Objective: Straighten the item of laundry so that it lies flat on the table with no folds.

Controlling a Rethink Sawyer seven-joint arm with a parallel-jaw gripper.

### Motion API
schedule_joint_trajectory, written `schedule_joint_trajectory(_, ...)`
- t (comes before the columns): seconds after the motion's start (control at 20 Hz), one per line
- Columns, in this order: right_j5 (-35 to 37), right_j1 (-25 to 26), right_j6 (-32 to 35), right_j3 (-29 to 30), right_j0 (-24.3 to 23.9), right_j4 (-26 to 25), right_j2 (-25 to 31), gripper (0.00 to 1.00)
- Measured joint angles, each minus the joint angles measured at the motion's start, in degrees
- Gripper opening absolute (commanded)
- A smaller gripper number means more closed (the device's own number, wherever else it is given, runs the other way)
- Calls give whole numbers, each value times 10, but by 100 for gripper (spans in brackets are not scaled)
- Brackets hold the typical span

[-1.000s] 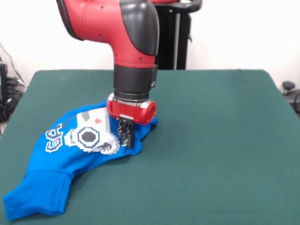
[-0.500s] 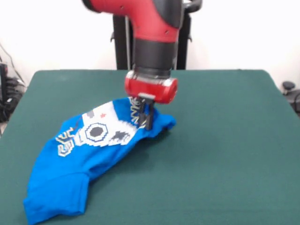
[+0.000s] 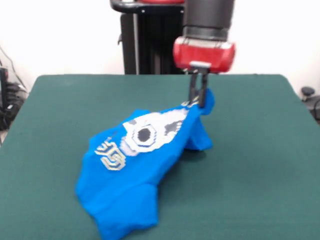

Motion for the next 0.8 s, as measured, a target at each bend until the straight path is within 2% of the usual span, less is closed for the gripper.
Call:
schedule_joint_trajectory(0.45, 8, 8, 31, -3, 78, 117, -1, 0)
schedule_joint_trajectory(0.8, -18, 40, 63, -3, 96, 163, 7, 0)
